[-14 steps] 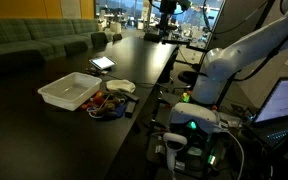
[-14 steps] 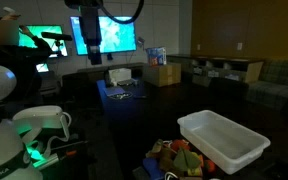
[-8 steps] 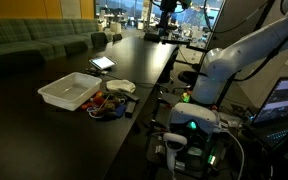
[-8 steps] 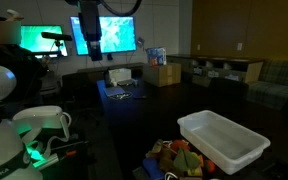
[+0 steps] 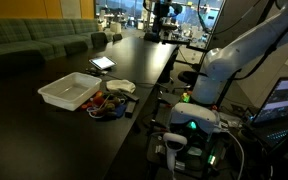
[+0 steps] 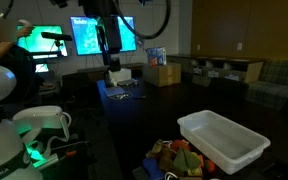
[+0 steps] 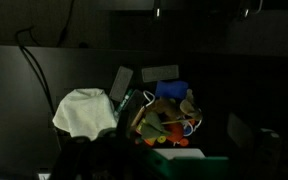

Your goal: Use the towel to push the items that are on the table to the left

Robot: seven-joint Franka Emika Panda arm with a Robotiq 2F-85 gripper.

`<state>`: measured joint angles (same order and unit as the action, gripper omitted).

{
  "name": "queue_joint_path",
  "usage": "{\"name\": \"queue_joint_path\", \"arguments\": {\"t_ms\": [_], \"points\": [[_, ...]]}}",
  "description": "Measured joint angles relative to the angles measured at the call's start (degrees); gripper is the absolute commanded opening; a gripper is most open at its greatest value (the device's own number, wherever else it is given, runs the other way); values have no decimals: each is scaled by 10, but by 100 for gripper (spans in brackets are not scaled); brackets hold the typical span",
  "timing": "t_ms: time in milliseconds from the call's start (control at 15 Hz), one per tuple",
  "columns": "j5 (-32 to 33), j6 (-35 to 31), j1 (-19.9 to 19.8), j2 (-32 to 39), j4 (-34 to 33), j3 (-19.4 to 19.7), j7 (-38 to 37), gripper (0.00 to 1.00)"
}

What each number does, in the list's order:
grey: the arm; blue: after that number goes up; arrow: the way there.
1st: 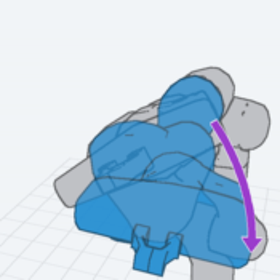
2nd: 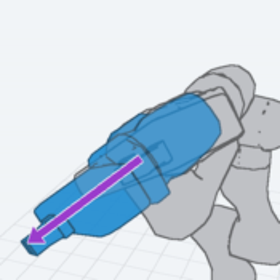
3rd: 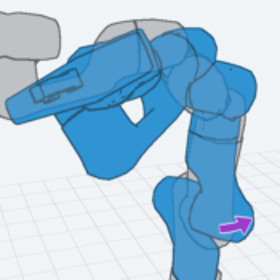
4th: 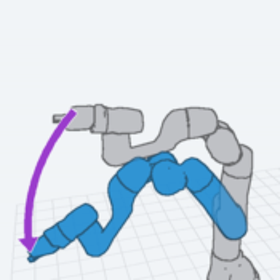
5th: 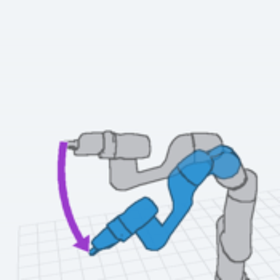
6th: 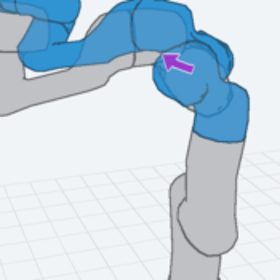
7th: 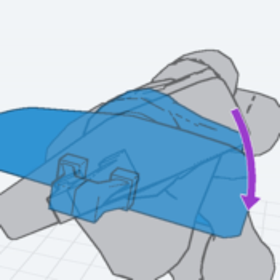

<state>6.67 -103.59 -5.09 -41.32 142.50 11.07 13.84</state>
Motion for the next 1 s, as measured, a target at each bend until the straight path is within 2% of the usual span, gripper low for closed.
{"name": "queue_joint_path", "arguments": {"t_ms": [333,1000], "points": [[2,-139,0,106,9,8,11,100],[7,-453,-26,384,3,25,85,100]]}}
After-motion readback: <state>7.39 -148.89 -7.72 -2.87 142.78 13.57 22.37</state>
